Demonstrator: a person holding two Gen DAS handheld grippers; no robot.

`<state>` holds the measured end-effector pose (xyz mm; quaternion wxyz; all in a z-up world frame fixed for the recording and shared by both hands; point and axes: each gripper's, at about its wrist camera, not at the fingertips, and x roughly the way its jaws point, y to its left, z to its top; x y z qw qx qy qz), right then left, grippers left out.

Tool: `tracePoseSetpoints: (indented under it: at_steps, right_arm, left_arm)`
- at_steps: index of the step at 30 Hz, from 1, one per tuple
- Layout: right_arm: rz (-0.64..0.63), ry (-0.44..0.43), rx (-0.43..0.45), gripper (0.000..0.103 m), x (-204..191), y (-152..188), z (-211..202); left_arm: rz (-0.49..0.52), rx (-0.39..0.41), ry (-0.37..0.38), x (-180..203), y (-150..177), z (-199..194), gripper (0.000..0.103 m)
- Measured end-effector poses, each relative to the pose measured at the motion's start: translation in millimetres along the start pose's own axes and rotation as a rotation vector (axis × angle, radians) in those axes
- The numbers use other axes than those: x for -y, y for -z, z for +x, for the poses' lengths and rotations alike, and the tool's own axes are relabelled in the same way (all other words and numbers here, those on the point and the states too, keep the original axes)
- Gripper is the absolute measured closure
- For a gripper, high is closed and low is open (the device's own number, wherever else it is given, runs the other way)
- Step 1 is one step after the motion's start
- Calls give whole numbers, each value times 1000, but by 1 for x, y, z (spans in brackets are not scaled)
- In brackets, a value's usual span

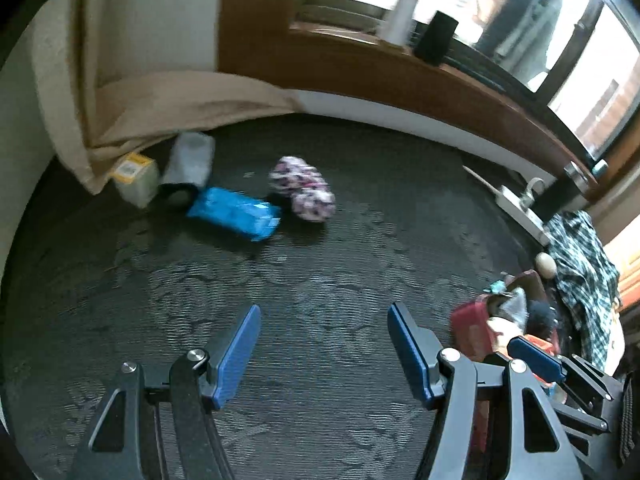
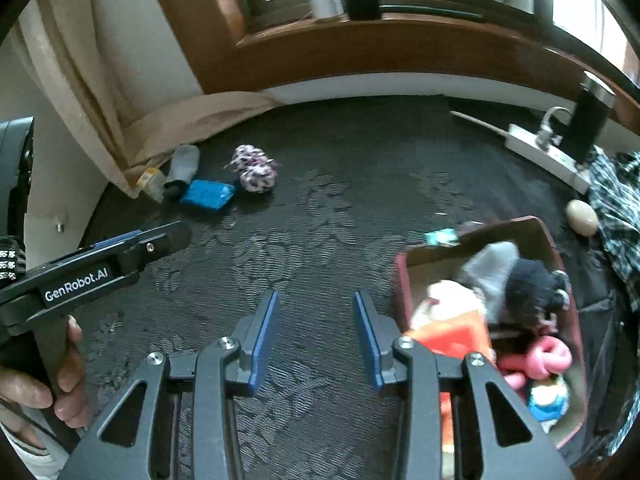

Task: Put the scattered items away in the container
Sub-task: 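Withdraw both grippers from the box toward the remaining items, then grasp yellow medicine box with left gripper while right gripper grasps leopard plush ball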

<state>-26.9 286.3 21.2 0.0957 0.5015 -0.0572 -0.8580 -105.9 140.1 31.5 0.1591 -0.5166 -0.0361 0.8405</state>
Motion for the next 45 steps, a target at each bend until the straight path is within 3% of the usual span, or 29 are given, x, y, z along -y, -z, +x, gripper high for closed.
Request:
tracePoseSetpoints:
  at_steps: [10,20,24,34,45]
  right_arm:
    - [-55,-49,-60,61,-58,-14,48]
    - [-45,-34,-104,61,-81,-25,84]
    - [-23,-7,-115,52,-78,-32,95]
    - [14,33,-146,51,-71,-55,125]
    - [-5,41,-166,51,-80,-84,163]
  left_arm:
    - [-127,-11,-65,-90,-13,8,35]
    - [-200,-1,-126,-163,-47,33,35]
    - [-180,11,-136,-176,-64,47,35]
    - [-67,19,-144,-201,-100,92,35]
    - [-4,-14,-125,-223,-114,133,36]
